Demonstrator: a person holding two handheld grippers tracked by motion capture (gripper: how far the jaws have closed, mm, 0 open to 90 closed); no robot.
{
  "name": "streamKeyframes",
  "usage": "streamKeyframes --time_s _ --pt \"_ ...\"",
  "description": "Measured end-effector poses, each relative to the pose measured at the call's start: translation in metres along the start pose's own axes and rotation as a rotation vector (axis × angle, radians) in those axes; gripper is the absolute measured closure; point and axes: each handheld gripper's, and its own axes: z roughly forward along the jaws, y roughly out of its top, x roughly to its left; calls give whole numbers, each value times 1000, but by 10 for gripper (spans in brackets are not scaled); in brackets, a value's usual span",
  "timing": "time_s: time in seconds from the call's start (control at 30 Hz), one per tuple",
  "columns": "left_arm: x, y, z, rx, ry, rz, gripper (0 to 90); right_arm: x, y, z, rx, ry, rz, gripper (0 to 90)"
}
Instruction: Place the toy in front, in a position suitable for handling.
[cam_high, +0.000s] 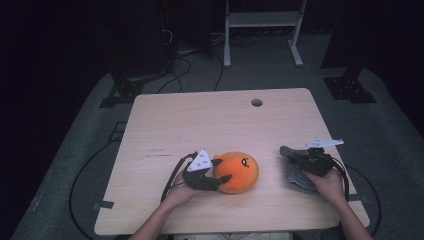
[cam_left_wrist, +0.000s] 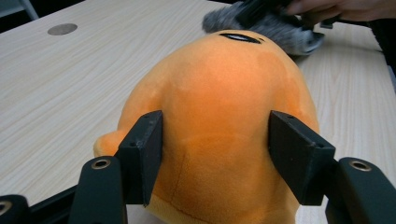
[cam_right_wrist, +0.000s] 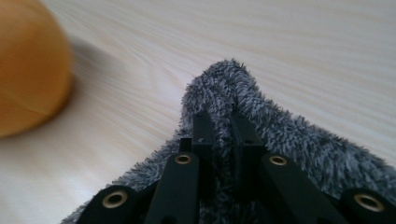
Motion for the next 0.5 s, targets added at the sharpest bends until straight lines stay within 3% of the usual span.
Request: streamKeyframes --time_s 0.07,0.1,0.13,0.17,0.23,0.27,0.3,0.5 --pt "1 1 1 2 5 -4 374 7 1 -9 -48 34 -8 817" --pt "1 2 2 -1 6 -10 375 17 4 -18 -93 62 -32 817" --pt "1 2 3 -2 8 -13 375 17 4 -18 -93 62 -32 817" --pt "1 3 4 -3 9 -17 377 31 6 -26 -138 89 -69 817" --pt "2 6 6 2 10 -19 379 38 8 -29 -155 105 -88 817" --pt "3 6 7 0 8 -27 379 55 12 -32 -186 147 -136 816" --pt "4 7 8 1 2 -38 379 55 12 -32 -186 147 -136 816" --pt "11 9 14 4 -2 -97 373 105 22 -19 -194 251 -265 815"
